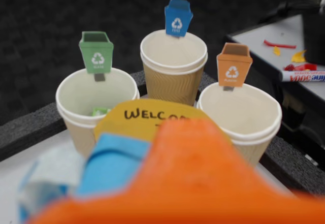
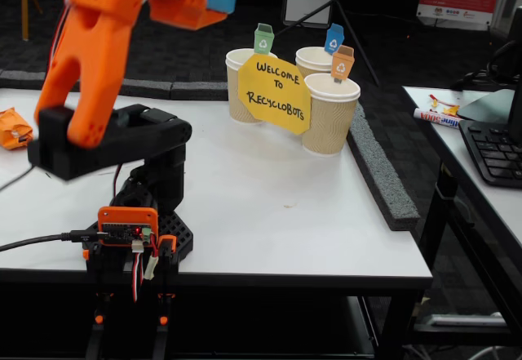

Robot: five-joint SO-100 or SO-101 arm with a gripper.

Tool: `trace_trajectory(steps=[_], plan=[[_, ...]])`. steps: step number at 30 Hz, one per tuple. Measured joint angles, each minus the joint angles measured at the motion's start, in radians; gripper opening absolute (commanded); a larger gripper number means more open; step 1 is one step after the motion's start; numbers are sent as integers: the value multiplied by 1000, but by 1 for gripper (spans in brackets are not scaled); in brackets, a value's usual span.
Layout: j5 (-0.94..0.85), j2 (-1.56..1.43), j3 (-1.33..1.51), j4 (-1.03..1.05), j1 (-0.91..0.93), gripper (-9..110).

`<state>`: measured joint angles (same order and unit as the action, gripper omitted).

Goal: Sort rubbish by color.

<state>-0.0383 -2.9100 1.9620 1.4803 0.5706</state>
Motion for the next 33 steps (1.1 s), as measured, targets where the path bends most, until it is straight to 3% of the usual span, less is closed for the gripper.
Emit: trace_trajectory(steps=[13, 33], plan=[[0, 554, -265, -172, 14, 0], [0, 1359, -897, -186, 17, 0]])
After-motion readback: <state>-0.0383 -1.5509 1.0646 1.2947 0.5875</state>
